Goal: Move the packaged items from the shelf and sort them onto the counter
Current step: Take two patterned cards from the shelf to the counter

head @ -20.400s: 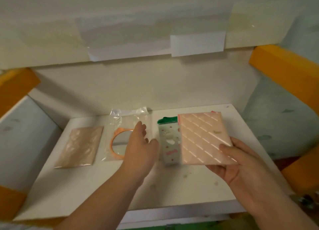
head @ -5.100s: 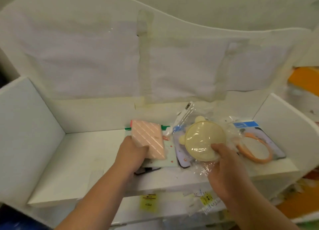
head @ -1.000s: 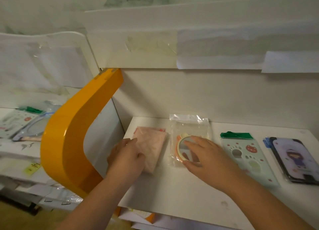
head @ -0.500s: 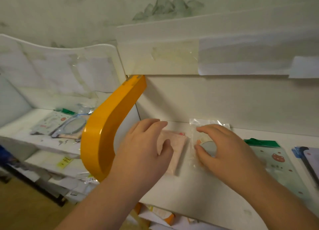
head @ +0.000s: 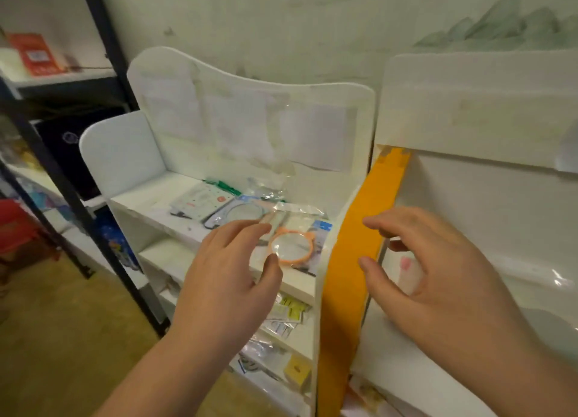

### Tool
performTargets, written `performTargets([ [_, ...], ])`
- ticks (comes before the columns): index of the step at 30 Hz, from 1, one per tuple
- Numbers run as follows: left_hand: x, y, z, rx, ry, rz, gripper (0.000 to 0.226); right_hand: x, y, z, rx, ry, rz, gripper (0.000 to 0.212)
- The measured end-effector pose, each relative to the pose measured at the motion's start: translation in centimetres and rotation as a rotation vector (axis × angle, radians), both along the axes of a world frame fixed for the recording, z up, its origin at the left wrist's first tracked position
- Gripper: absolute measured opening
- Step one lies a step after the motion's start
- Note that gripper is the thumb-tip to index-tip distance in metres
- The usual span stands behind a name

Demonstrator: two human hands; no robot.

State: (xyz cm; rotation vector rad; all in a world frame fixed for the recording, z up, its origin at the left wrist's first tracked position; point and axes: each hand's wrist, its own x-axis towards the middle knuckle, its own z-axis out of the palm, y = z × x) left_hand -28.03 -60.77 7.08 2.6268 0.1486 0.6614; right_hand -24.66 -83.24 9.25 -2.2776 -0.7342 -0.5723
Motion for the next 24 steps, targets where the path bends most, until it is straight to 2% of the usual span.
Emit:
performTargets([
  [6, -0.3, 12.1, -1.5, -0.068, 0.069, 0.069, 0.048, 0.4, 11.6, 0.0, -0.083, 0.043, 0.049, 0.028],
  [12, 0.3, 22.8, -3.5, -0.056, 0.124, 0.095, 0.05, 2.8, 22.2, -3.4, -0.206, 0.141, 0.014, 0.037],
  [24, 7.4, 31.1, -7.2, -0.097, 0.244, 0.036, 0.051, 10.3, 31.8, -9.0, -0.343, 0.297, -0.021, 0.042],
])
